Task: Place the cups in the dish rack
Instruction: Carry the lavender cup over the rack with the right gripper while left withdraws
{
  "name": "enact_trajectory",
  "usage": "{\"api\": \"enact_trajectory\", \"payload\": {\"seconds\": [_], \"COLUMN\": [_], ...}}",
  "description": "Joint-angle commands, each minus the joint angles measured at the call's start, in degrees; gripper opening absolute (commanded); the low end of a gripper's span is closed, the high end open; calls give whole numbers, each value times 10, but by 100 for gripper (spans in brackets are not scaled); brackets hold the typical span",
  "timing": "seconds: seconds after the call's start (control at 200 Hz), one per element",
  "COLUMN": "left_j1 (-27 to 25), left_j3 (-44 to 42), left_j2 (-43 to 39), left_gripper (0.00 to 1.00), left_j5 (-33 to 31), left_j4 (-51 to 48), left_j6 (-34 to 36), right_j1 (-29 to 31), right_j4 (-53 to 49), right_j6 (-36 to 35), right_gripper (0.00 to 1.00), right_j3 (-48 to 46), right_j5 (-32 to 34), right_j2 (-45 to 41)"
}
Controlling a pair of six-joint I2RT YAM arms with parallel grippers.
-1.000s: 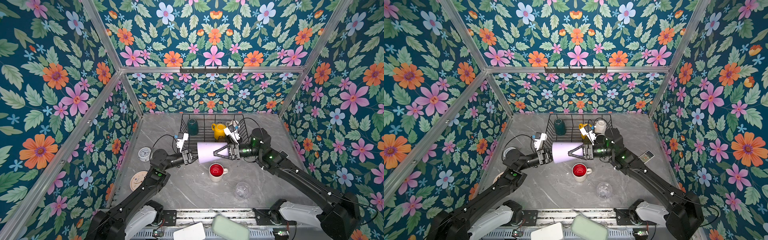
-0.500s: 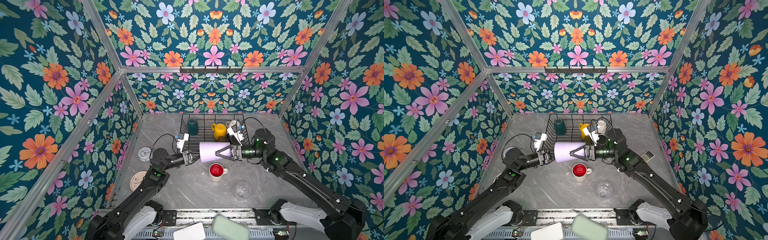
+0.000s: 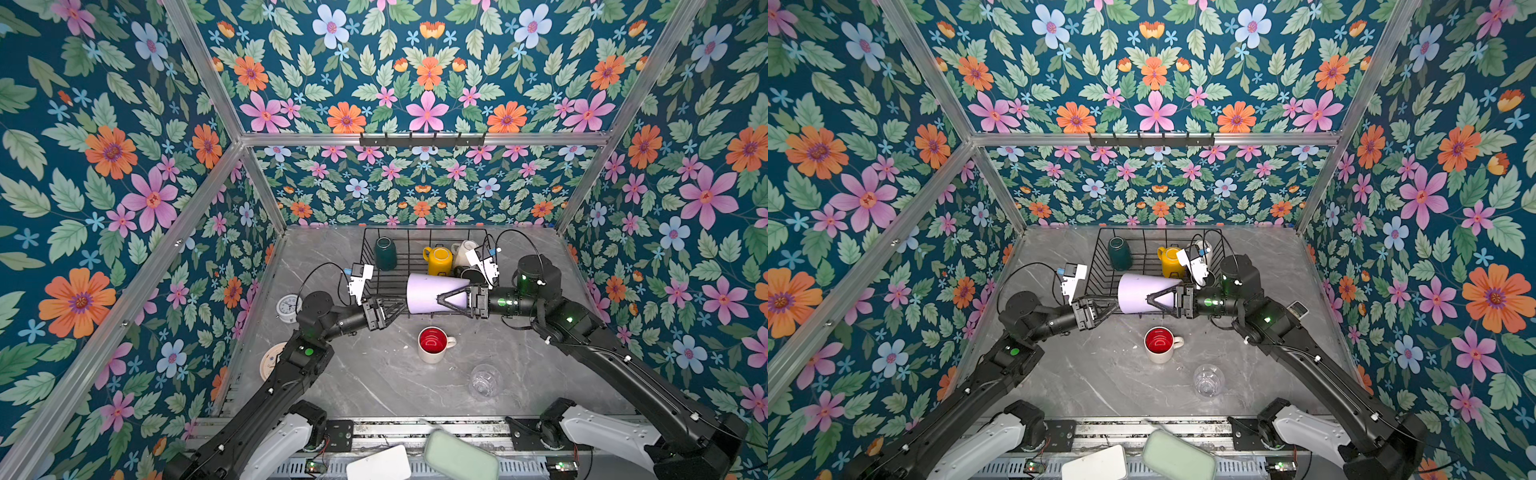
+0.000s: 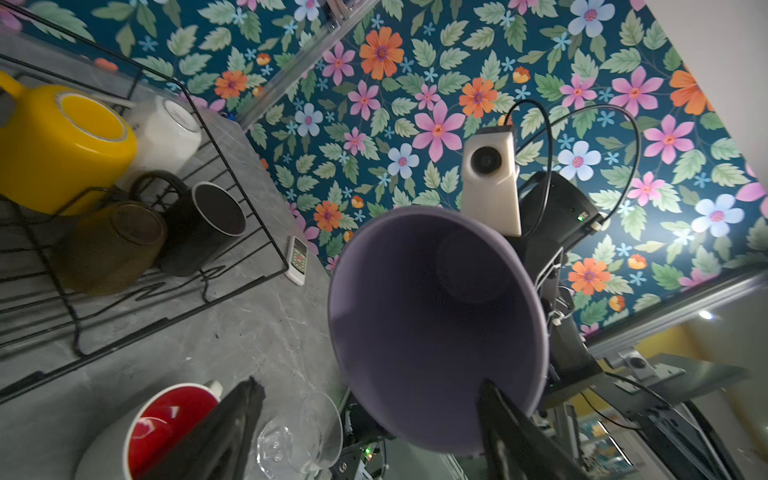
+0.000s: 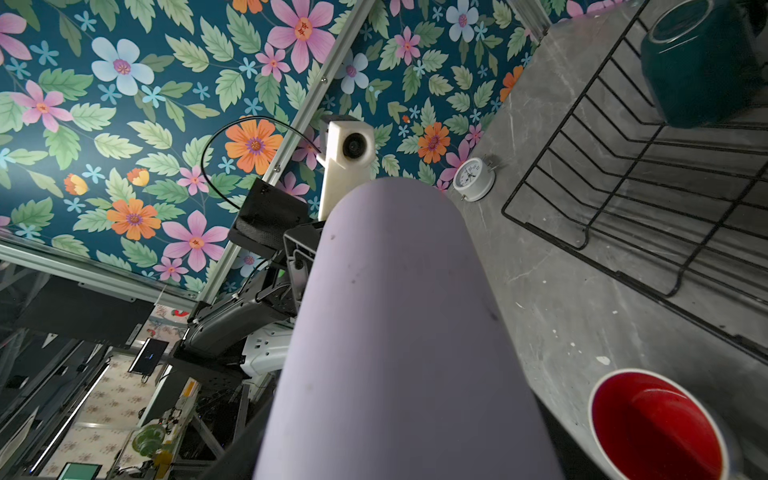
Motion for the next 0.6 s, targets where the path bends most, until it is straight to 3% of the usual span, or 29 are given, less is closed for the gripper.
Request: {"api": "enact_trajectory", "payload": {"seconds": [0.0,0.15,0.24,0.595], "left_j1": [2,1,1,2], "left_j3": [36,49,47,43], "left_j2": [-27,-103,-147,-272], "left_gripper": [89,99,100,100], "left_j5": [-130,-300,-372,-531], "left_j4": [-176,-259,-291,-421], "left_j6": [111,162,175,178], "right_j1": [0,0,1,6], "right_j4": [-54,-158,-209,-327], "right_j6": [-44,-109,-142,-223], "right_gripper": [22,20,18,14], "right_j3": [28,99,152,383], "right_j5": [45,134,176,287], "right_j2": [1,38,76,284]}}
